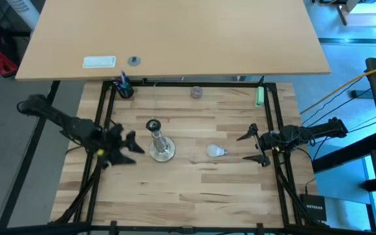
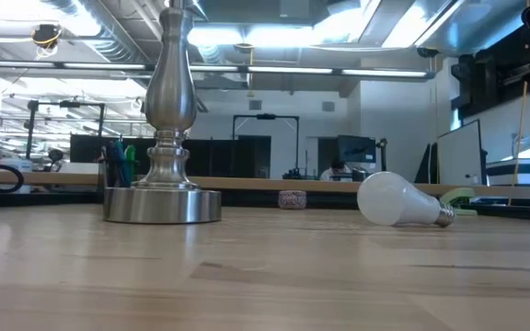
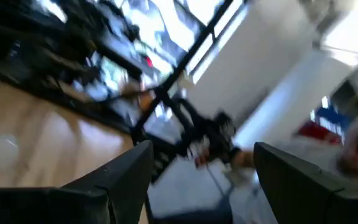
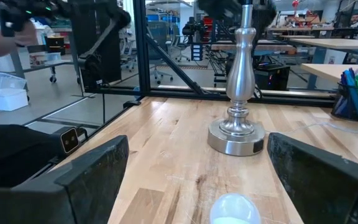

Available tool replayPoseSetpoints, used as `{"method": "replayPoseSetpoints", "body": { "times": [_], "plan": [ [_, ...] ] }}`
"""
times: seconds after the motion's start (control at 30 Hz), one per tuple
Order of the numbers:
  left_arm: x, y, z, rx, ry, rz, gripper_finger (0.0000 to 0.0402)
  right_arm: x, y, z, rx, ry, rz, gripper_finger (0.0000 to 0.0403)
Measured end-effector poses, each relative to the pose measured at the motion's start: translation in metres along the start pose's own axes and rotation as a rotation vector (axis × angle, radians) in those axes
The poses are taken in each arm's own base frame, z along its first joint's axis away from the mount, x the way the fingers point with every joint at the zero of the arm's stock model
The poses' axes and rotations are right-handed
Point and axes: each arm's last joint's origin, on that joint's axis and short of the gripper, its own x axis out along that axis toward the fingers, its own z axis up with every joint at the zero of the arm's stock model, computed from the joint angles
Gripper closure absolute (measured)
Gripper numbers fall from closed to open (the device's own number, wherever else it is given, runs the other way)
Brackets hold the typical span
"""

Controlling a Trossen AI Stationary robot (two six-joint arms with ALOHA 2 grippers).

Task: Screw lightbulb
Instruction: Insert the lightbulb into the silver lamp

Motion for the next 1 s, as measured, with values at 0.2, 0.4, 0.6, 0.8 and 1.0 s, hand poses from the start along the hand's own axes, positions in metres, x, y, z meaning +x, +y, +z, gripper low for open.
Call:
{"method": "replayPoseSetpoints", "body": {
  "times": [0.2,0.4,0.6,0.8,1.0],
  "plan": [
    [0.055,-0.033,-0.007,-0.001,0.124,0.068,0.0135,0.000,0.000,0.001,0.000,-0.007,0.000,0.0017],
    [0.104,-0.028,-0.025,0.059,0.130,0.104,0.0135,0.000,0.000,0.004,0.029,-0.046,0.002,0.0017],
    [0.136,0.005,-0.050,0.065,0.157,0.199,0.0135,-0.001,0.000,0.011,0.273,-0.115,0.017,0.0017],
    [0.159,0.040,-0.069,0.048,0.166,0.284,0.0135,-0.001,0.000,0.013,0.359,-0.134,0.016,0.0017],
    [0.173,0.077,-0.103,-0.018,0.255,0.408,0.0135,0.000,0.000,0.005,0.374,-0.050,0.009,0.0017]
  ]
}}
